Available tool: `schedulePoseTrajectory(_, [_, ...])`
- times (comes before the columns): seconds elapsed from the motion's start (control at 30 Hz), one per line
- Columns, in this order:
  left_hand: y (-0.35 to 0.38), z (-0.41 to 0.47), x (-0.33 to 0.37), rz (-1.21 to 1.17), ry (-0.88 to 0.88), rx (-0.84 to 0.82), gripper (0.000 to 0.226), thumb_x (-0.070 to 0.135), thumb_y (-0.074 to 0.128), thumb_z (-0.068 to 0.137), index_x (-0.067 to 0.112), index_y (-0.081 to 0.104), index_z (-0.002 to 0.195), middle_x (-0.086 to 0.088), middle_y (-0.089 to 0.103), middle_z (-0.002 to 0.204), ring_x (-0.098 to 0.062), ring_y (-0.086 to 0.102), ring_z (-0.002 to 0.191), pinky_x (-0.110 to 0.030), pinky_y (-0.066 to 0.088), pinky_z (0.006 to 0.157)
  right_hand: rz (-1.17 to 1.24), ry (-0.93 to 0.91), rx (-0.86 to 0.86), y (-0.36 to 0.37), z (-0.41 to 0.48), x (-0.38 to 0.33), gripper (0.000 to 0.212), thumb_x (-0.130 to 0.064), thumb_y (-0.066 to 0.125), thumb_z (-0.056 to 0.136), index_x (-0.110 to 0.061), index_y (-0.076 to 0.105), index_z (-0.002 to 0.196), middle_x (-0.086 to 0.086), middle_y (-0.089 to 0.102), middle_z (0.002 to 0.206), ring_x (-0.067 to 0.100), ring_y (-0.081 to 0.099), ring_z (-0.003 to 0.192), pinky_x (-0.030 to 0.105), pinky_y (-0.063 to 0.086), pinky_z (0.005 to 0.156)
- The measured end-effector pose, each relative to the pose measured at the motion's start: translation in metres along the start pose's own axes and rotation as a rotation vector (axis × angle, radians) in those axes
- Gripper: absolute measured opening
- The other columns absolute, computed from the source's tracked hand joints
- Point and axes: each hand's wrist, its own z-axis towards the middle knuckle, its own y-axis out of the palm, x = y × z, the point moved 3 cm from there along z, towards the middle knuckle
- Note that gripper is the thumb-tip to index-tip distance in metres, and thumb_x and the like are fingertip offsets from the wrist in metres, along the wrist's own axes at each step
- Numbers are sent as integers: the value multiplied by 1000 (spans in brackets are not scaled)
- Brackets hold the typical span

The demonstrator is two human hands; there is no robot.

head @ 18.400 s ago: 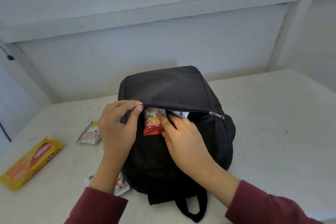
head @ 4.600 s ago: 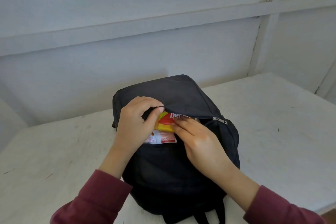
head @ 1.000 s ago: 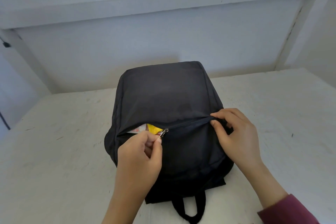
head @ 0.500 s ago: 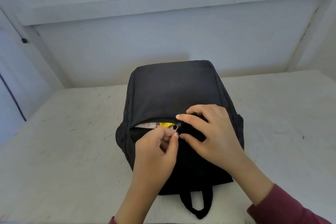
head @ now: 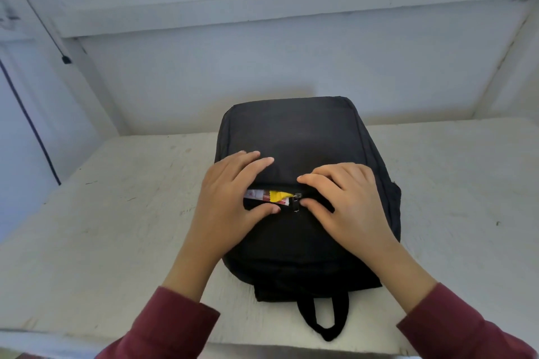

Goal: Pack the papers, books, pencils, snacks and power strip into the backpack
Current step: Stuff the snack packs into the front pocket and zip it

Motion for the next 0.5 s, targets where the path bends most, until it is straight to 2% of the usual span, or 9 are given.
schedulePoseTrajectory(0.13, [6,7,-3,-65,-30,-3,65,49,68,66,24,55,126,3,55,130,-18,46,123,-26,24,102,-3,-12,-1,-1,1,3,26,-30,66,80,-22,68,105,-5,65,98,13,51,97,29,32,89])
schedulePoseTrajectory(0.27, [11,9,-6,-152,-43,-60,72,56,68,62,31,52,128,6,49,135,-8,36,124,-26,23,101,1,-30,-1,-2,3,5,25,-30,64,81,-22,68,104,-5,67,98,12,52,96,29,32,89])
schedulePoseTrajectory(0.4, [12,11,-7,-151,-34,-10,62,53,65,68,32,54,125,7,51,132,-6,38,122,-24,25,100,5,-32,16,-3,3,6,22,-30,63,82,-21,70,100,-6,68,95,11,53,94,28,32,89])
schedulePoseTrajectory(0.5, [13,13,-6,-140,-44,19,57,50,66,69,31,57,122,6,52,130,-12,43,121,-24,27,99,9,-42,47,-3,5,6,16,-29,63,83,-20,71,92,-6,68,90,12,55,90,27,33,87])
